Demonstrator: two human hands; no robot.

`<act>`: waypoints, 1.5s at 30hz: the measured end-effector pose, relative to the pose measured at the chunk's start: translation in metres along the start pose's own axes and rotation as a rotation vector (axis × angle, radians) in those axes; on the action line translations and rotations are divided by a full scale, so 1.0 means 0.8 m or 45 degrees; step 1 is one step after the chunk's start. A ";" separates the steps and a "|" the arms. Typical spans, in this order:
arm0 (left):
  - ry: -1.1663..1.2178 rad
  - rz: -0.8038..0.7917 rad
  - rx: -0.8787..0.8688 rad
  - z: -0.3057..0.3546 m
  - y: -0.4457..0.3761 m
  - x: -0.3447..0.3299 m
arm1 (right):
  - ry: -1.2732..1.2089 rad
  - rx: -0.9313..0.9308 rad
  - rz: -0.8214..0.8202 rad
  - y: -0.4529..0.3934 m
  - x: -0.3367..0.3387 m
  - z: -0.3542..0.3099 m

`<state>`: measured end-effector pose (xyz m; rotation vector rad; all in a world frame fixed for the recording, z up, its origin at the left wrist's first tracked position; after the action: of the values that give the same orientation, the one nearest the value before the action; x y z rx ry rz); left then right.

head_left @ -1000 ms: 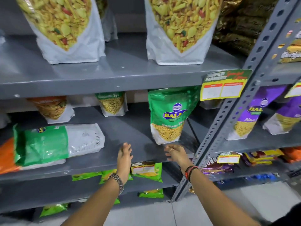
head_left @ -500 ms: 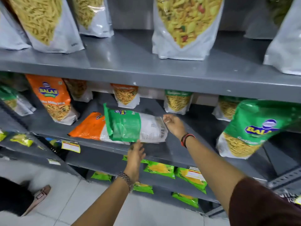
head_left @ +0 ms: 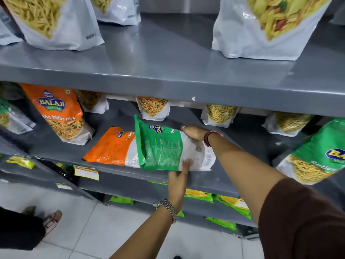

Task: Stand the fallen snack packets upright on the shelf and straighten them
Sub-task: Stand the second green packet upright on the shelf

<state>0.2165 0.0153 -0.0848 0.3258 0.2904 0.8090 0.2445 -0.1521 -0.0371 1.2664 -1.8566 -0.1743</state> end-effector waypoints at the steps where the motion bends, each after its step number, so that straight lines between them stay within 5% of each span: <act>1: -0.013 0.017 -0.036 0.003 0.000 -0.001 | -0.028 0.010 0.001 0.006 0.002 0.005; 10: 0.000 -0.206 -0.256 0.044 -0.034 -0.033 | -0.740 0.200 0.557 0.082 0.053 0.099; 13: -0.096 -0.315 -0.354 0.064 -0.056 -0.041 | -0.734 0.336 0.670 0.109 0.063 0.113; 17: -0.264 -0.399 -0.405 0.076 -0.068 -0.050 | -0.827 0.438 0.713 0.123 0.057 0.126; 27: -0.357 -0.143 -0.209 0.021 -0.018 -0.044 | -1.059 0.046 0.653 0.115 0.016 0.150; 33: -0.185 -0.144 -0.078 0.030 -0.047 -0.070 | -1.106 -0.059 0.775 0.136 -0.027 0.178; 37: 0.110 -0.253 0.176 0.011 -0.112 -0.082 | -1.149 0.030 0.613 0.138 -0.063 0.158; 41: 0.156 -0.421 0.182 0.049 -0.109 -0.090 | -1.129 0.085 0.565 0.130 -0.077 0.144; 45: -0.066 -0.291 0.058 0.052 -0.099 -0.066 | -1.103 0.077 0.620 0.139 -0.065 0.148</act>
<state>0.2495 -0.0823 -0.0712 0.3491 0.2923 0.5690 0.0896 -0.0961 -0.0805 0.7688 -2.8667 -0.4521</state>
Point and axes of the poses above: each hand's wrist, its own y-axis away from the middle knuckle, its own x-axis out of the back of the hand, z = x × y, the point moved 6 cm from there along -y, towards the middle knuckle, and after that the axes turned 6 degrees about -z, right-handed, at the moved point
